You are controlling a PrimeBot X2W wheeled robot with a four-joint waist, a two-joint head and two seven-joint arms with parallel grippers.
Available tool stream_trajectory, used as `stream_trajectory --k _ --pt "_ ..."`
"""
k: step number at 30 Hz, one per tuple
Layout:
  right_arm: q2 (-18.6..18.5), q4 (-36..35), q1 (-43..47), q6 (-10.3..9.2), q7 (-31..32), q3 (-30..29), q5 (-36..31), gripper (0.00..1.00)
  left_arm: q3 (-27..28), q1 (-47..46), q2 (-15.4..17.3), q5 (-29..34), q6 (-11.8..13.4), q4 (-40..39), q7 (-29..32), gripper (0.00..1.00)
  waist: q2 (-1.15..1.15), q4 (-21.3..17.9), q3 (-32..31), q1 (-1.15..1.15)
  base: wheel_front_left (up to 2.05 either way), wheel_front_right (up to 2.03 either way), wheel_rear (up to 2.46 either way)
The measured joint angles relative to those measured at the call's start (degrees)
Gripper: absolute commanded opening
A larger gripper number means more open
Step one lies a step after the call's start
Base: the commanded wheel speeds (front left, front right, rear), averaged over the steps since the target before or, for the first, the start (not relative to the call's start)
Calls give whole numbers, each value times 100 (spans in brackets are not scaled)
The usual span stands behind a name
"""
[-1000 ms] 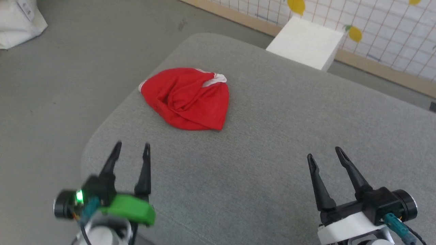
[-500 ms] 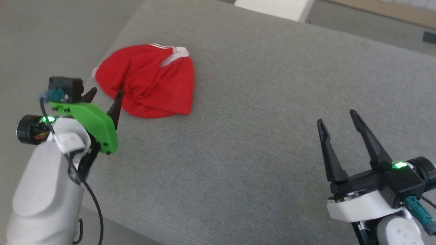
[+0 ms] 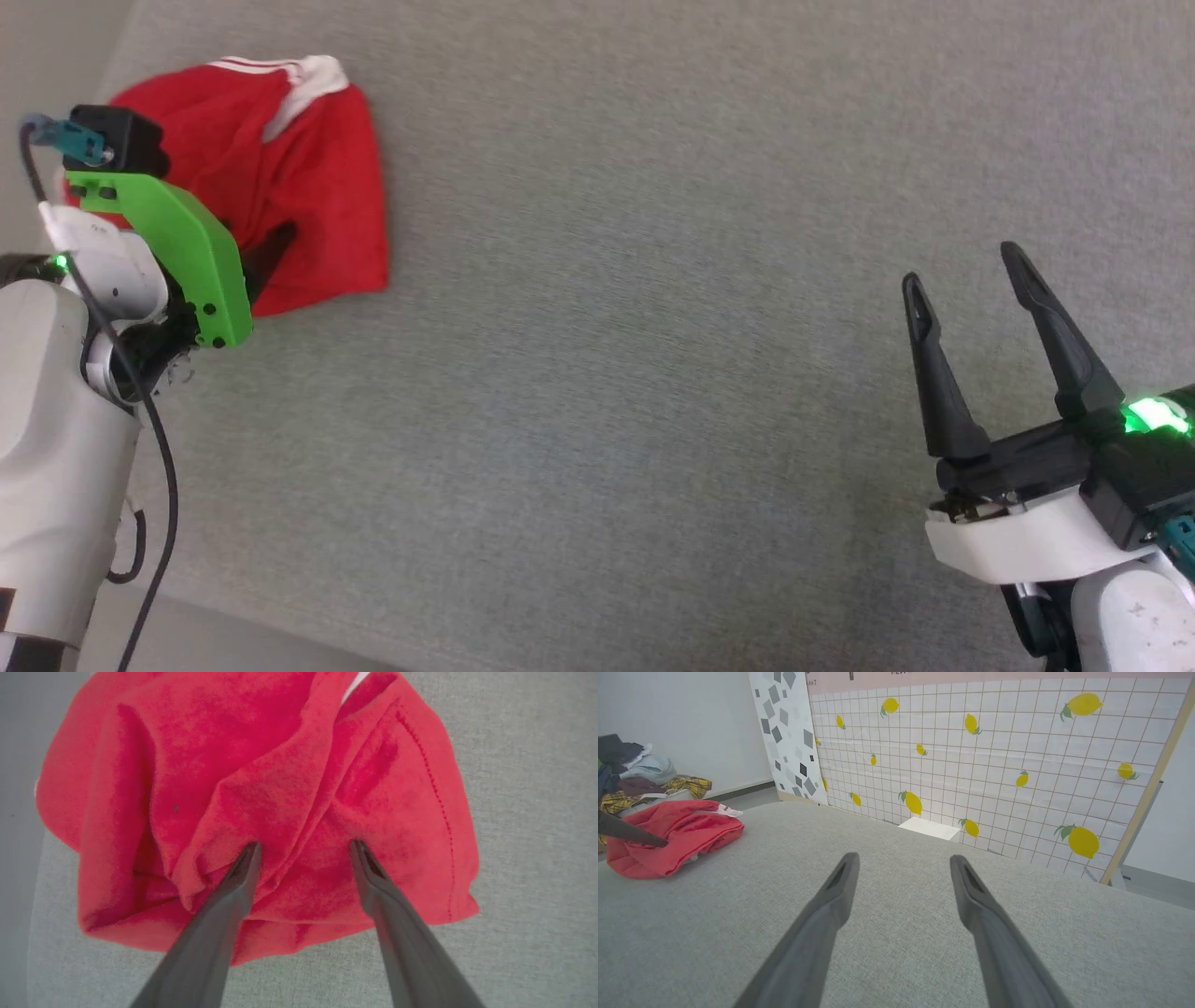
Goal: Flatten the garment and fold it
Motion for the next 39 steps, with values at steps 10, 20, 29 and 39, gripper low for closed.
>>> stream_trajectory --k 10,20,29,39 --pt "-4 16 -78 0 0 -66 -5 100 -401 -93 274 -869 1 114 567 0 0 -194 180 0 0 0 0" --pt "47 243 -64 0 -63 -111 -16 100 -700 18 575 -740 0 44 -1365 0 0 -66 -280 0 0 0 0" --pt "287 632 126 0 -236 -98 5 100 -539 -13 893 -41 7 -232 -3444 0 0 13 -1050 -1 0 0 0" --pt "433 909 321 0 -367 -134 65 100 -567 -442 934 660 274 -1747 -4325 0 0 -35 -1955 -1 0 0 0"
